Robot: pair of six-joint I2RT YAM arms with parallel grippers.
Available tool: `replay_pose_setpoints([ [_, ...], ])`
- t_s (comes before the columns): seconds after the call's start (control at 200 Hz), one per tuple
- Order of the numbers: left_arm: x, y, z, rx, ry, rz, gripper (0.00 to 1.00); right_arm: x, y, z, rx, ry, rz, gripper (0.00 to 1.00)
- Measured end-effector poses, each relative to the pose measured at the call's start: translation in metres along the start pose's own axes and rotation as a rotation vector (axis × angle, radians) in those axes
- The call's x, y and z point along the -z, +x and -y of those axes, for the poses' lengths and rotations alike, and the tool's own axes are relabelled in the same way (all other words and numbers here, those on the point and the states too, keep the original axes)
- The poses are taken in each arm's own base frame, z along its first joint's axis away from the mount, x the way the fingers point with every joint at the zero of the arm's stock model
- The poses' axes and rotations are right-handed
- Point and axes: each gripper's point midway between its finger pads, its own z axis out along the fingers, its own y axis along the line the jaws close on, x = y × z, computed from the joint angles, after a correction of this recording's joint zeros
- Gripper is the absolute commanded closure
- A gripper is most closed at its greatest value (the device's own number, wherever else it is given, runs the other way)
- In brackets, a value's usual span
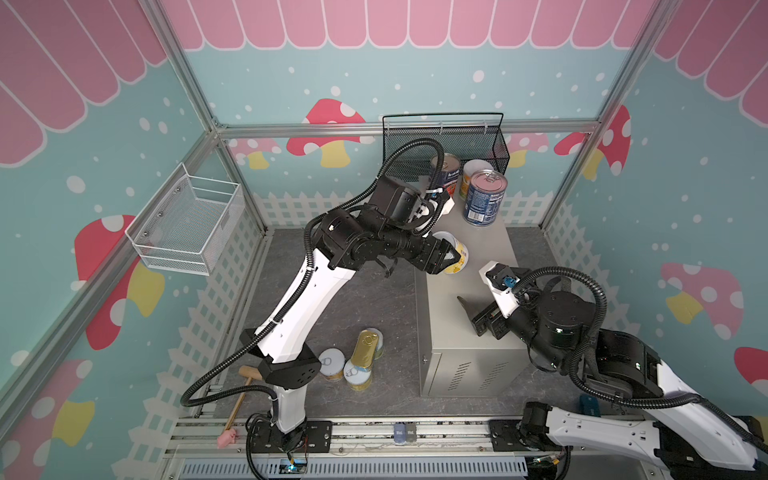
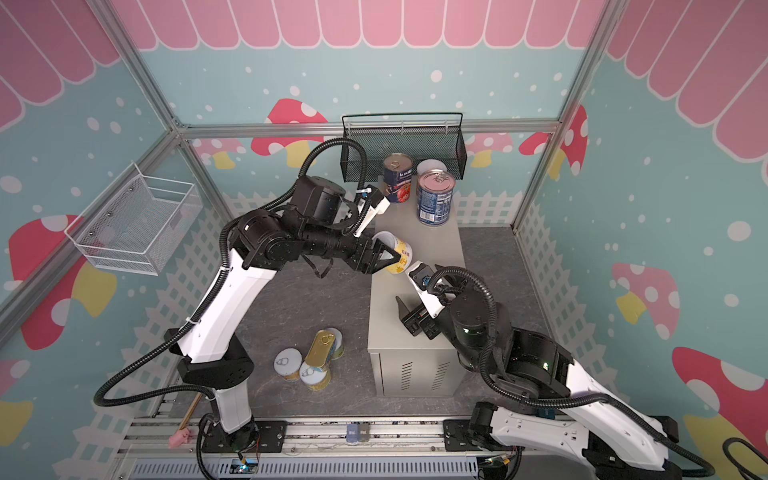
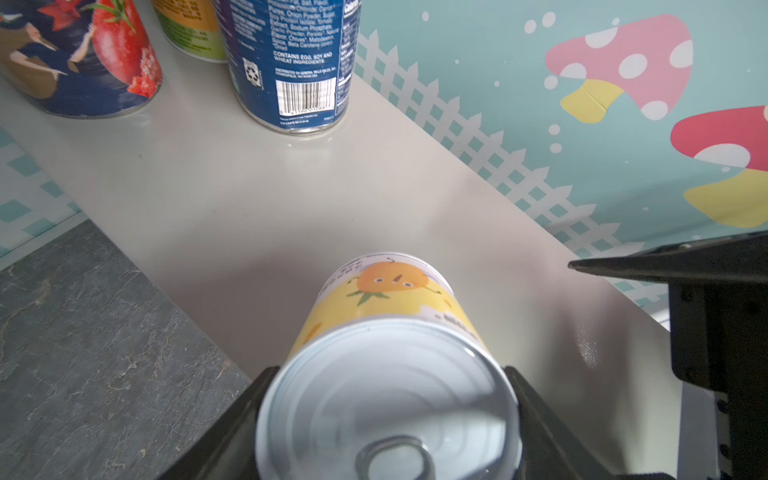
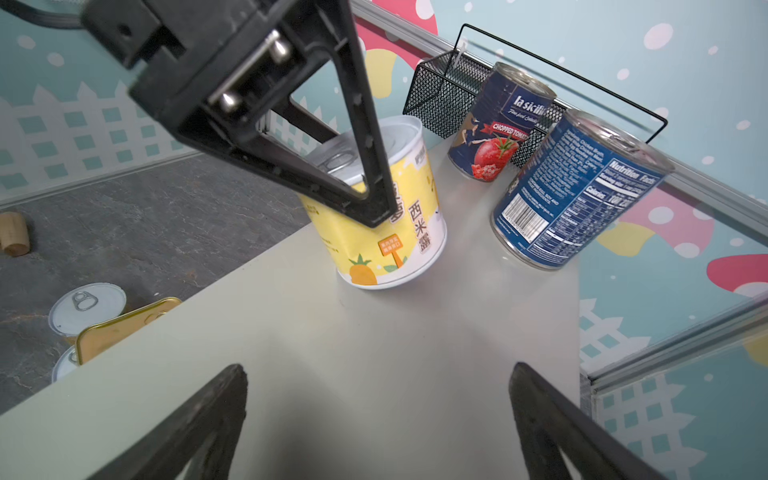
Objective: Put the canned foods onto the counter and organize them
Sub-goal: 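Carry the yellow can toward the right gripper while right gripper approaches it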
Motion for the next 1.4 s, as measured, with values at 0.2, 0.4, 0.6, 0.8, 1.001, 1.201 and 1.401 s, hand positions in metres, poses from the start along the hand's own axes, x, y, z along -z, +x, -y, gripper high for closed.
replay_pose_setpoints([
  [0.2, 0.012, 0.011, 0.008, -0.017, 0.032, -0.023, 0.85, -0.015, -0.003, -0.018, 0.055, -0.048, 0.03, 0.01],
  [0.4, 0.029, 0.025, 0.011, -0.029, 0.037, -0.042, 0.93, -0.021, -0.01, -0.02, 0.079, -0.035, 0.061, 0.01],
  [0.6, 0.041, 0.04, 0.014, -0.037, 0.047, -0.063, 0.93, -0.024, -0.015, -0.023, 0.101, -0.04, 0.088, 0.0],
  [0.8, 0.048, 0.043, 0.018, -0.041, 0.063, -0.061, 0.93, -0.033, -0.023, -0.039, 0.128, -0.101, 0.109, 0.01],
  [1.001, 0.058, 0.041, 0.023, -0.047, 0.079, -0.041, 0.92, -0.045, -0.031, -0.054, 0.153, -0.145, 0.116, 0.01],
  [1.201, 0.062, 0.041, 0.026, -0.05, 0.087, -0.033, 0.92, -0.053, -0.035, -0.058, 0.169, -0.147, 0.117, 0.07],
  [1.401, 0.062, 0.041, 0.027, -0.049, 0.096, -0.035, 0.92, -0.055, -0.034, -0.059, 0.184, -0.15, 0.11, 0.26],
])
